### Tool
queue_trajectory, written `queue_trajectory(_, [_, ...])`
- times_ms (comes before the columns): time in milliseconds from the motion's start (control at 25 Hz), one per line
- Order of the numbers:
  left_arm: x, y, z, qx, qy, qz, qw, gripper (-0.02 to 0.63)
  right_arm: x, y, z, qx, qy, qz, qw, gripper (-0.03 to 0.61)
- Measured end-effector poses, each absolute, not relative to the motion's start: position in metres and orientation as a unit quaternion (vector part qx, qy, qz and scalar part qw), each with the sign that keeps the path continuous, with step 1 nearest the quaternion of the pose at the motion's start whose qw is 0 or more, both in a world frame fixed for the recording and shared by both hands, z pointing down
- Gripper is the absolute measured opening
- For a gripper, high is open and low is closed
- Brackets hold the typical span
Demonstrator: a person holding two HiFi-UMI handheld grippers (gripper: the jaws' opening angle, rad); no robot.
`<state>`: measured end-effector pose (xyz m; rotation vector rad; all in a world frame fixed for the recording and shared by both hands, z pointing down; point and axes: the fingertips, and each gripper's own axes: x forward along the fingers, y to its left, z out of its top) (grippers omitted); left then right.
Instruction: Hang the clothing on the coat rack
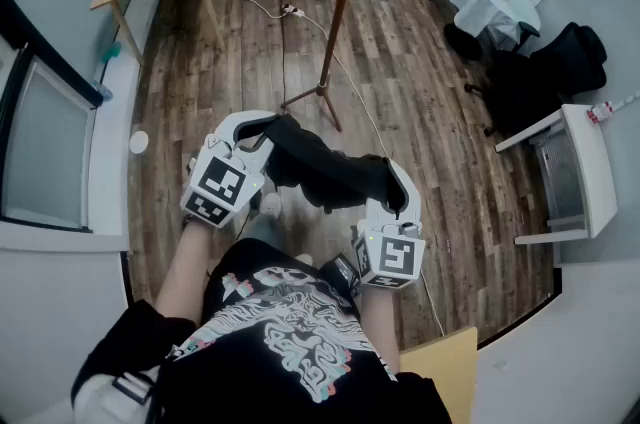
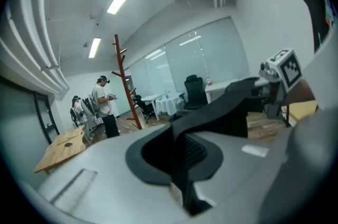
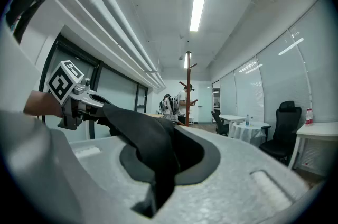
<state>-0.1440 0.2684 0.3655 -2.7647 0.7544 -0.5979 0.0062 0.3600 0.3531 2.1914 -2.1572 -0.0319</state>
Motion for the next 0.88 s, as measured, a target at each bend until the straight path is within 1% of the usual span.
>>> queue_trajectory(360, [-0.128,0.234,0.366,-0.947,0.237,-0.193,0.096,-0.002,0.021,0.328,0.364,0.715,-0.697,-0.005,0.054,0.021])
queue_trajectory(680, [-0.106,0.180,0.379,-0.953,0.213,-0.197,0.089,-0.002,0.045,0.271,0.376,0.733,-0.678,0.013,0.052,0.021])
queue_trajectory(880, [-0.100,0.141,0.375,-0.955,0.206,-0.192,0.090,-0.002,0.052,0.229,0.374,0.736,-0.676,0.019,0.037,0.021])
